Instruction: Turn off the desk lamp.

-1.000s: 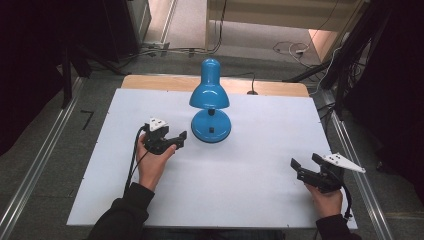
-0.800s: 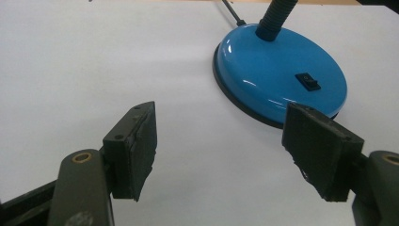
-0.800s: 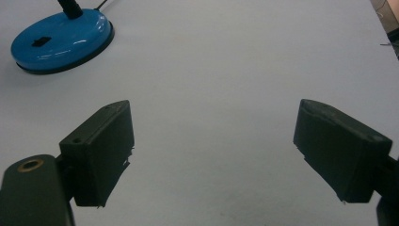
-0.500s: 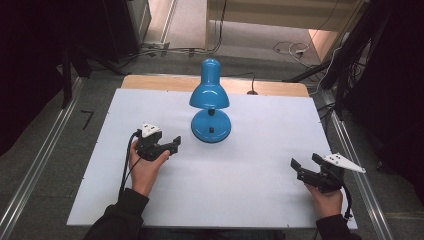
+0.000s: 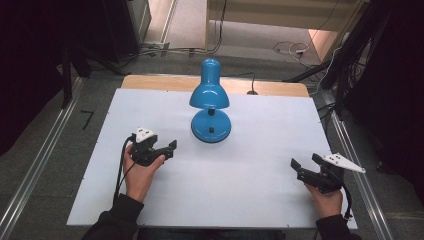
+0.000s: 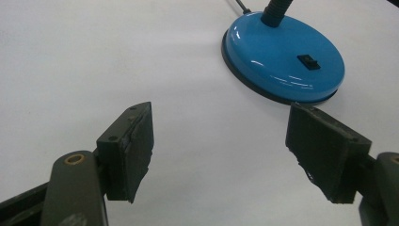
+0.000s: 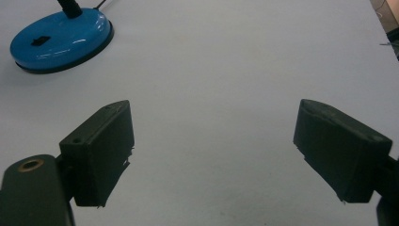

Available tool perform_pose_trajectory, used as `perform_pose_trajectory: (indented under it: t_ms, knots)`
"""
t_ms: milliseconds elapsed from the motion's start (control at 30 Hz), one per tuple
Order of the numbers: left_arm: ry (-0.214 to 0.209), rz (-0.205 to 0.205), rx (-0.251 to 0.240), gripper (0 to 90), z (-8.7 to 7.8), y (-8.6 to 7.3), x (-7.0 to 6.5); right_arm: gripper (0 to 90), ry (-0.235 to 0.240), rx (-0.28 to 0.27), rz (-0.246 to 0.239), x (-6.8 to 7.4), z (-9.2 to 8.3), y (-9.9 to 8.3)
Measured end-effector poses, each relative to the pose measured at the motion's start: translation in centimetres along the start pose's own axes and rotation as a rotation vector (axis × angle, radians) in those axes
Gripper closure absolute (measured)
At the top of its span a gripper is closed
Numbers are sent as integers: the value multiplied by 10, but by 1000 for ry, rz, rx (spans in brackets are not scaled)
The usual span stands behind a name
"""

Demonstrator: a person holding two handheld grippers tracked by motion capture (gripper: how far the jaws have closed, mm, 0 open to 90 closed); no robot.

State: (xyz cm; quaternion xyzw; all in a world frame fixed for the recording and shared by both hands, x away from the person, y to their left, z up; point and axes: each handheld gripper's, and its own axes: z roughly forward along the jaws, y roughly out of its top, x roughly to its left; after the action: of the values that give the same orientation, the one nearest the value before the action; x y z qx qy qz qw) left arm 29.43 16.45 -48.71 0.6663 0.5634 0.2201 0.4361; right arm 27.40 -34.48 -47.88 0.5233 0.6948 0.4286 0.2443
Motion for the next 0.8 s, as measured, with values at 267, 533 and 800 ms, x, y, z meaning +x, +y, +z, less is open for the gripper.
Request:
perform_pose_trajectory:
  t_ms: [267, 533, 800]
  knots:
    - [-2, -3, 8, 244, -12, -8, 5, 115, -1, 0, 1, 0, 0, 0]
    - [17, -22, 5, 237, -34, -19, 20, 114, 0, 1, 2, -1, 0, 0]
    - [47, -29, -8, 239, -56, -32, 33, 114, -5, 5, -5, 0, 0, -1]
